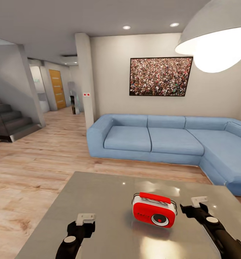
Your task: Turn on the radio receiver that's on the table in the living room.
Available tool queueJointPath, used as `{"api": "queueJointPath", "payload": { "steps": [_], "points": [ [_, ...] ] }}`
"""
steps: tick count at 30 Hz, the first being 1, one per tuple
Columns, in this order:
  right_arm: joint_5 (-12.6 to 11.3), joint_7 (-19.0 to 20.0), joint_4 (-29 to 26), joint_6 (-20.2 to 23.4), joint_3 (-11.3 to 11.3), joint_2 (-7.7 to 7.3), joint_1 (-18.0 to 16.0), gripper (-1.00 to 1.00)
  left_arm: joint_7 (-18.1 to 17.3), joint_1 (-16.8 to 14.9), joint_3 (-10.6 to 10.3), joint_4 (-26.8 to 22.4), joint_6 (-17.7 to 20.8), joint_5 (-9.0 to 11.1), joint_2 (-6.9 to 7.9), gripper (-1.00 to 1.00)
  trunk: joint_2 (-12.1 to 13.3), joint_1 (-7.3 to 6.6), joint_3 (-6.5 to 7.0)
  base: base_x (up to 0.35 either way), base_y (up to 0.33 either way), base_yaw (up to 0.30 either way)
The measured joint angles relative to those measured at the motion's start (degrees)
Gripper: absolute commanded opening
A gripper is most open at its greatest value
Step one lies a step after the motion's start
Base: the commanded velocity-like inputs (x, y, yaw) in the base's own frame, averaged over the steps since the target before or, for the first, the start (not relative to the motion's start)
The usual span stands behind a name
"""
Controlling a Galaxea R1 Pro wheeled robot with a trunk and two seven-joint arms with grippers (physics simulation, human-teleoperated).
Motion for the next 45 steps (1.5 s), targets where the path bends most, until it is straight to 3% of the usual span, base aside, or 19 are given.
{"api": "queueJointPath", "payload": {
  "steps": [15, 23, 26, 29, 31, 34, 43, 45],
  "points": [
    [0.26, 2.18, -0.23, -0.2, 0.31, -0.02, -0.03, 1.0, -0.02, 0.0, 0.0, 0.14, 0.0, -0.03, 0.08, 1.0, 0.0, 0.0, 0.0, 0.0, -0.068, 0.0],
    [1.24, 4.51, -9.38, 1.02, 0.24, -0.31, -0.06, 1.0, -0.05, 0.0, 0.0, 0.14, 0.0, -0.05, 0.18, 1.0, 0.0, 0.0, 0.0, 0.0, 0.0, 0.0],
    [6.62, 9.96, -11.92, 3.9, 0.43, -0.29, -0.26, 1.0, -0.07, -0.01, 0.0, 0.14, 0.0, -0.05, 0.23, 1.0, 0.0, 0.0, 0.0, 0.0, 0.0, 0.0],
    [16.15, 20.12, -16.51, 6.0, 0.4, -0.27, -0.81, 1.0, -0.08, 0.0, 0.0, 0.14, 0.0, -0.05, 0.25, 1.0, 0.0, 0.0, 0.0, 0.0, 0.0, 0.0],
    [20.42, 28.03, -20.1, 6.52, 0.29, -0.27, -1.0, 1.0, -0.08, 0.0, -0.05, 0.14, 0.0, -0.04, 0.21, 1.0, 0.0, 0.0, 0.0, 0.0, 0.0, 0.0],
    [23.21, 35.43, -23.15, 6.78, 0.26, -0.26, -1.1, 1.0, -0.14, 0.0, -0.08, 0.14, 0.0, -0.05, 0.24, 1.0, 0.0, 0.0, 0.0, 0.0, 0.0, 0.0],
    [33.85, 52.19, -25.86, 6.17, 1.73, -0.18, -2.01, 1.0, -0.17, 0.0, -0.1, 0.18, 0.0, -0.05, 0.36, 1.0, 0.0, 0.0, 0.0, 0.0, 0.0, 0.0],
    [35.1, 55.45, -26.31, 5.68, 1.81, -0.23, -2.21, 1.0, -0.17, 0.0, -0.14, 0.24, -0.02, -0.04, 0.36, 1.0, 0.0, 0.0, 0.0, 0.0, 0.0, 0.0]
  ]
}}
